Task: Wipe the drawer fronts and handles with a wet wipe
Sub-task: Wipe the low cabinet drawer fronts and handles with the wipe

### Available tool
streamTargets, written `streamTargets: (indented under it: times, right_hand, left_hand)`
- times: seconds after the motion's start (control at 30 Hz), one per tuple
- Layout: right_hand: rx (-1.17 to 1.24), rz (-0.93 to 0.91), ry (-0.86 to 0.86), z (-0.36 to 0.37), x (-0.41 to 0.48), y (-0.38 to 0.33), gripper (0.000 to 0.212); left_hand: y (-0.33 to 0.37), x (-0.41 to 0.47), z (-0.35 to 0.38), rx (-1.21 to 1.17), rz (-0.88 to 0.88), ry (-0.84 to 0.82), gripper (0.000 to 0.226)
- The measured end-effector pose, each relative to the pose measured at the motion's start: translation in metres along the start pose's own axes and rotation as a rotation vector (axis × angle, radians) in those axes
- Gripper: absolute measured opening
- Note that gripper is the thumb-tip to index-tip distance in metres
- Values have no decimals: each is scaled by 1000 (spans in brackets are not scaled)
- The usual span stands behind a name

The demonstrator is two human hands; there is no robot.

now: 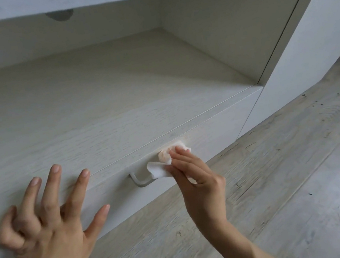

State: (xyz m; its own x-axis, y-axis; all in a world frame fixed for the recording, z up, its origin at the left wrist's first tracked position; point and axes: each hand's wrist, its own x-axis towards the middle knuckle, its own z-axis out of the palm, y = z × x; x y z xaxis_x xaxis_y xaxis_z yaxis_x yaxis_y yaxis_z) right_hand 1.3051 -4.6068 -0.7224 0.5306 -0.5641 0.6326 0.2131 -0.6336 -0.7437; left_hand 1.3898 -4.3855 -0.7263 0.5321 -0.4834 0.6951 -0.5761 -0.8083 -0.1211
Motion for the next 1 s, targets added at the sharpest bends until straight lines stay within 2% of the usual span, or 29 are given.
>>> streamTargets:
  times: [0.27,0.4,0.6,1.0]
  right_hand:
    - [-33,-253,-116,22,-18,-13,12]
    - [-52,-276,-139,34,-15,-18,11]
    - [-68,-335,-195,14,-3,-7,15]
    - [-37,-71,-7,-3,6,3,16]
  left_hand:
    - [1,1,-2,-6,-16,-24,68]
    - [2,3,-4,-14,-22,-23,69]
    - [-2,1,-2,-14,18,-13,70]
    - [-2,0,2,-44,0,-17,71]
